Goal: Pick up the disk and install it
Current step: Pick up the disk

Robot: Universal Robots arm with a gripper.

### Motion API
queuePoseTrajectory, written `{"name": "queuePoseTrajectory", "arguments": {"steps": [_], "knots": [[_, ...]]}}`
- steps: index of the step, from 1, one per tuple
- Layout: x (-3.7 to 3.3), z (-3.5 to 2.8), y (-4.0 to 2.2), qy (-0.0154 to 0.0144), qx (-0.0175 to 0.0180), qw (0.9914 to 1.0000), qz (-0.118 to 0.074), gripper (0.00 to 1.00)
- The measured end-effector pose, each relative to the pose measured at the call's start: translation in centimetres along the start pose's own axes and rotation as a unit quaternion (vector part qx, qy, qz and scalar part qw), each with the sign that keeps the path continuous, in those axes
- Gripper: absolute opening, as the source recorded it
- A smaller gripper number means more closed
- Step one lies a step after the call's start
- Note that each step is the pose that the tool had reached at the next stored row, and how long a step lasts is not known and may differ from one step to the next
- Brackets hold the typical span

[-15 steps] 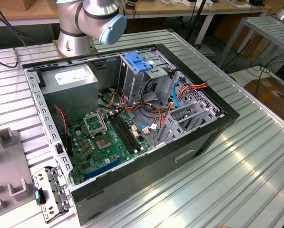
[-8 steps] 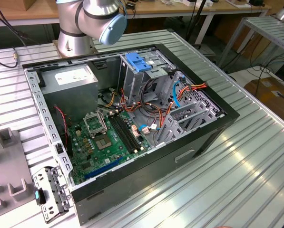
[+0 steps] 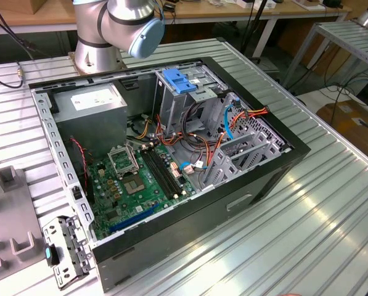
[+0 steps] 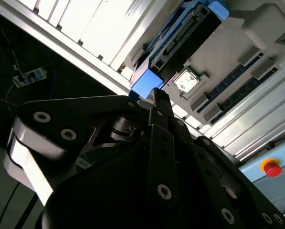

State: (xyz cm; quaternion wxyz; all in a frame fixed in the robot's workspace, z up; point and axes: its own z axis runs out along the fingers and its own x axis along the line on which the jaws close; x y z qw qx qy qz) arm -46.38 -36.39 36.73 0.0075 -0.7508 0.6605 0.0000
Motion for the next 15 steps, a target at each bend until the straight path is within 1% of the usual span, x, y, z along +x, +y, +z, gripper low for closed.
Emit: {"name": "queuePoseTrajectory", "arguments": {"steps": [4, 11, 12, 13, 14, 15], "knots": [[0.00, 0.00, 0.00, 0.0000, 0.0000, 1.00000, 0.000, 0.11], [0.00, 0.00, 0.00, 0.0000, 0.0000, 1.00000, 0.001, 0.54], [0.00, 0.00, 0.00, 0.0000, 0.0000, 1.00000, 0.001, 0.54], [0.00, 0.19, 0.01, -0.0001, 0.0003, 1.00000, 0.001, 0.54], [-0.02, 0.52, 0.08, 0.0000, 0.0001, 1.00000, 0.002, 0.54], [-0.17, 1.09, 0.55, 0.0000, 0.0004, 1.00000, 0.003, 0.54]]}}
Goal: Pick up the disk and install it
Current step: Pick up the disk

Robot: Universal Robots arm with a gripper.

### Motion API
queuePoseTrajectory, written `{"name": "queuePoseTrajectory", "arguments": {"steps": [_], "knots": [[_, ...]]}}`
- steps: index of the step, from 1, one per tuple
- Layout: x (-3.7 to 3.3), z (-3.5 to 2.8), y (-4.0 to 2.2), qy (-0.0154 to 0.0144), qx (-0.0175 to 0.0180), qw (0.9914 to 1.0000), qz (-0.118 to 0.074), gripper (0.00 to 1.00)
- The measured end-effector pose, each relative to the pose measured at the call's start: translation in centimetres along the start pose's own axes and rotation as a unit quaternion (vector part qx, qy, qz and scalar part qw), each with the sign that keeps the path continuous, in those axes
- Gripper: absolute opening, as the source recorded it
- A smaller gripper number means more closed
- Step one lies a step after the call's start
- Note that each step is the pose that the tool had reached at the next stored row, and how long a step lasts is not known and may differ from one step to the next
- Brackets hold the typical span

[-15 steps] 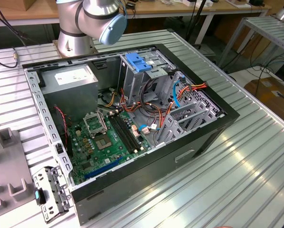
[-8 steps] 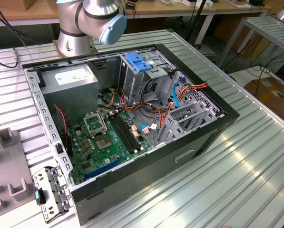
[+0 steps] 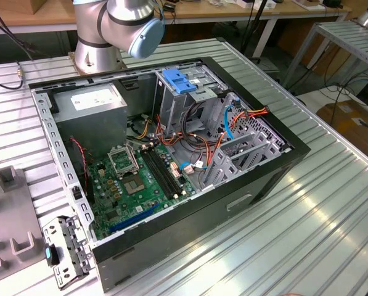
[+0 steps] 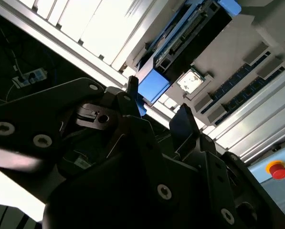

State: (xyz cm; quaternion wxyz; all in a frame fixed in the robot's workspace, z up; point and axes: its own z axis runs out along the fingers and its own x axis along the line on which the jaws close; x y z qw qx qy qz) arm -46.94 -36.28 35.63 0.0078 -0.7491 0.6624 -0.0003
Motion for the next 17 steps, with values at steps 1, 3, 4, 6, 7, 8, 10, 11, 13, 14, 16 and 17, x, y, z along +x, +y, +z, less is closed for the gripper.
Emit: {"name": "queuePoseTrajectory", "arguments": {"steps": [1, 3, 4, 6, 7, 8, 10, 11, 13, 14, 16, 17], "knots": [[0.01, 0.22, 0.00, 0.0001, 0.0001, 0.99997, 0.007, 0.54], [0.00, 0.89, 0.02, 0.0004, 0.0003, 0.99957, 0.029, 0.54], [0.01, 1.13, 0.02, 0.0004, 0.0002, 0.99955, 0.030, 0.54], [0.01, 1.83, 0.02, 0.0004, 0.0002, 0.99951, 0.031, 0.54], [0.01, 2.23, 0.02, 0.0004, 0.0002, 0.99948, 0.032, 0.54], [0.02, 2.52, 0.02, 0.0004, 0.0001, 0.99944, 0.033, 0.54], [0.03, 3.13, 0.03, 0.0004, 0.0001, 0.99936, 0.036, 0.54], [0.03, 3.31, 0.03, 0.0005, 0.0001, 0.99934, 0.036, 0.54], [0.03, 3.67, 0.03, 0.0005, 0.0002, 0.99930, 0.037, 0.54], [0.04, 4.23, 0.04, 0.0005, 0.0001, 0.99926, 0.038, 0.54], [0.05, 4.94, 0.06, 0.0005, 0.0001, 0.99920, 0.040, 0.54], [0.05, 5.12, 0.06, 0.0005, 0.0001, 0.99919, 0.040, 0.54]]}}
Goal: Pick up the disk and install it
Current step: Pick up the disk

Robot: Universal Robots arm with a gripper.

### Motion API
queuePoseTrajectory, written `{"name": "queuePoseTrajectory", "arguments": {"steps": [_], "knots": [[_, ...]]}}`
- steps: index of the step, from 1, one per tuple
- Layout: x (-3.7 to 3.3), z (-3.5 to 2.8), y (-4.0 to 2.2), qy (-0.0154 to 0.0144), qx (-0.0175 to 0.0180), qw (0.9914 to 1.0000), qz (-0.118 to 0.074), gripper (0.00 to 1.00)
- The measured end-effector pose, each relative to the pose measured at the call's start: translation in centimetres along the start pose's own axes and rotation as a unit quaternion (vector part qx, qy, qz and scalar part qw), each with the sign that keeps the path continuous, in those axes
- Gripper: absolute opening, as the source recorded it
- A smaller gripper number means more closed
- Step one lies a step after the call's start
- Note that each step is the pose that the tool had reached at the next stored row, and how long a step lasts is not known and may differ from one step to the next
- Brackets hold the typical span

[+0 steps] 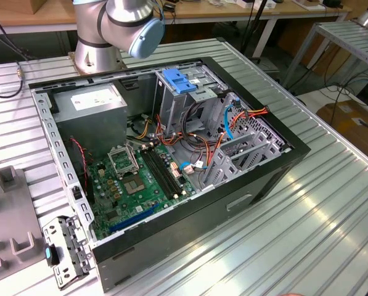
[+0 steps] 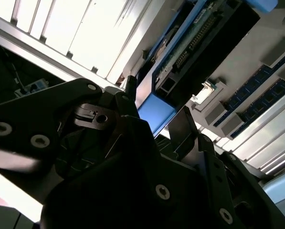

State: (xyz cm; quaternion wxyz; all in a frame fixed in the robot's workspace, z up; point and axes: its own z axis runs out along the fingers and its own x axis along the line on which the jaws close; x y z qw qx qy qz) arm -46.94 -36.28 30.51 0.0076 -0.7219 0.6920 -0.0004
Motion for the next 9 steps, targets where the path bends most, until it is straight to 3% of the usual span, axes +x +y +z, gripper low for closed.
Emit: {"name": "queuePoseTrajectory", "arguments": {"steps": [5, 9], "knots": [[-0.04, 1.10, 0.27, 0.0010, -0.0001, 1.00000, 0.000, 0.54], [-0.06, 1.23, 0.28, 0.0032, 0.0029, 0.99999, 0.001, 0.54]]}}
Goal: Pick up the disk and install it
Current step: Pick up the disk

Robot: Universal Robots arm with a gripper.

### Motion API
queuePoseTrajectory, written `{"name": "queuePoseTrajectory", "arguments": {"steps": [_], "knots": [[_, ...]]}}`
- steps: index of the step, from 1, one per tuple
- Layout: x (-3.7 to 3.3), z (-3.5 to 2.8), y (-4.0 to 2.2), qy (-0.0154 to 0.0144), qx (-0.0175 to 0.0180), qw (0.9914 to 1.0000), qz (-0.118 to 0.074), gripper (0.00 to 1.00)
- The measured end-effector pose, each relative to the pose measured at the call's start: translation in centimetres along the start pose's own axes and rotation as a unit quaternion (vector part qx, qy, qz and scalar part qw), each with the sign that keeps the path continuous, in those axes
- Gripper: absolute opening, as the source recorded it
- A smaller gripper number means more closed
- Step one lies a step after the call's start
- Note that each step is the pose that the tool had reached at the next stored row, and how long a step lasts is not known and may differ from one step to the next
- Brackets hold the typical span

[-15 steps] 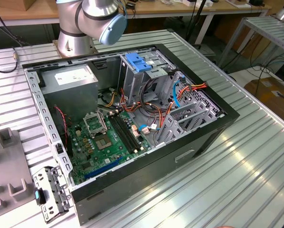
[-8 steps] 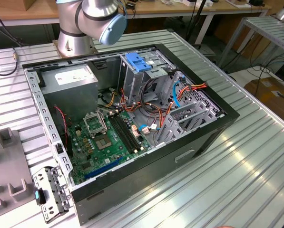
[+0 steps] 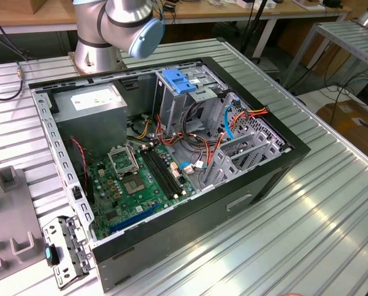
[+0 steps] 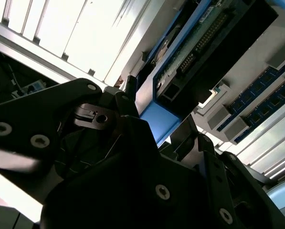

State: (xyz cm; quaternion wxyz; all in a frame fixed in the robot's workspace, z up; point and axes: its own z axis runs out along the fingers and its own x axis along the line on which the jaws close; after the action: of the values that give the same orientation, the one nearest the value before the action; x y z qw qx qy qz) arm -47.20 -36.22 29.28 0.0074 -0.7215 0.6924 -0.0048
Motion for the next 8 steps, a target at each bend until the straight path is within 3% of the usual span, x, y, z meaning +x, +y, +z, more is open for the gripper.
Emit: {"name": "queuePoseTrajectory", "arguments": {"steps": [8], "knots": [[-0.01, 0.01, 0.00, 0.0002, 0.0003, 1.00000, 0.000, 0.54]]}}
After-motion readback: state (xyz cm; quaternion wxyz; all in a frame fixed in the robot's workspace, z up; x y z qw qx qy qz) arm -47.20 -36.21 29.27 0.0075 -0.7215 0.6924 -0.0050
